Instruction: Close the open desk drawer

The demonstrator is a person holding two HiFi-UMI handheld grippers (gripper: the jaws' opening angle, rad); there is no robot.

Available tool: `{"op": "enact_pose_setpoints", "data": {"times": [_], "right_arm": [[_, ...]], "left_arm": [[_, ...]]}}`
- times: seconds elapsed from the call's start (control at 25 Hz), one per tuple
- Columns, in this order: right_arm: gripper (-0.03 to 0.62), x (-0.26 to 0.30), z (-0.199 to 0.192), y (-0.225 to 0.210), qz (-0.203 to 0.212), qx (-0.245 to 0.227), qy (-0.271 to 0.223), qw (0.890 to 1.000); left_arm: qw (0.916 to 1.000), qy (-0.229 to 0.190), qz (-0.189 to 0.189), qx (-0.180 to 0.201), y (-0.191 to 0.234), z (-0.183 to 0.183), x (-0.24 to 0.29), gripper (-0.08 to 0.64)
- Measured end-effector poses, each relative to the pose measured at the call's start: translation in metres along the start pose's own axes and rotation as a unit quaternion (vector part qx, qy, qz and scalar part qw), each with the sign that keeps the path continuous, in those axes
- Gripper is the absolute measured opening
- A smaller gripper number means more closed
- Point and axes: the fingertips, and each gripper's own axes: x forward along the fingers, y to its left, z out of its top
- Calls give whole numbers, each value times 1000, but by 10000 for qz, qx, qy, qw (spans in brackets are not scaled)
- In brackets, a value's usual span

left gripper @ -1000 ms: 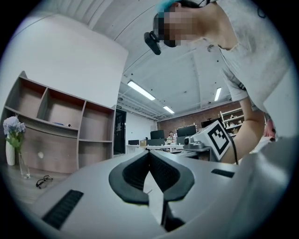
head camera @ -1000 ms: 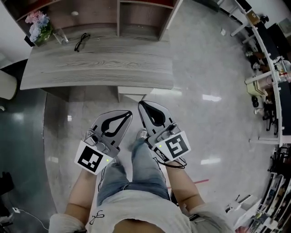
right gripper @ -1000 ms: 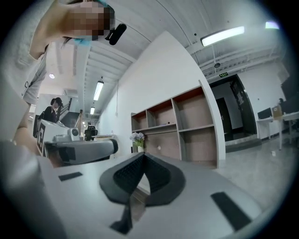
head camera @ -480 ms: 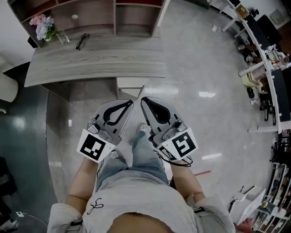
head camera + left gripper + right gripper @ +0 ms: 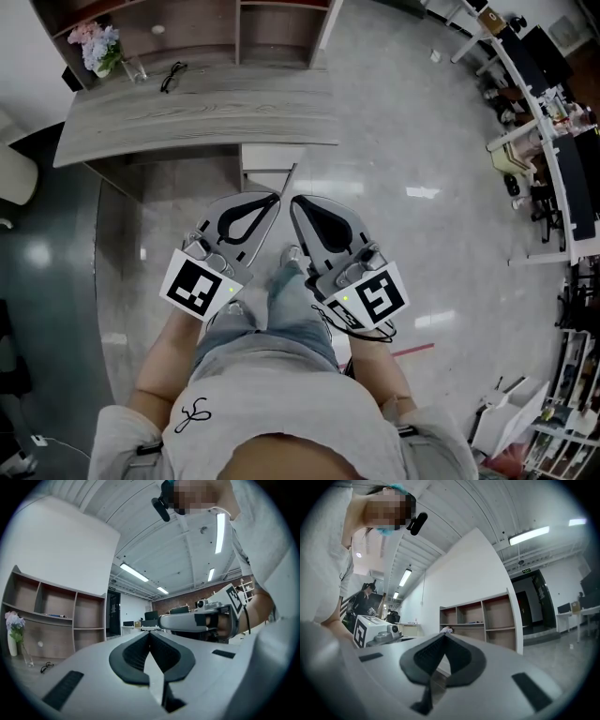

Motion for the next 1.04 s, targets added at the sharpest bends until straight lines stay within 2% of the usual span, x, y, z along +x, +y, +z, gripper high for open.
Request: {"op": "enact_pose_setpoints", "data": {"times": [0.44,1.04], "right_arm": [[8,1,4,17,137,-84,-36,9999],[8,7,3,15,165,-41,-38,9998]], "left_arm": [[9999,-80,-8,87,-4,12,-11,11],[9999,-130,35,-45,4,12,-10,11]]}}
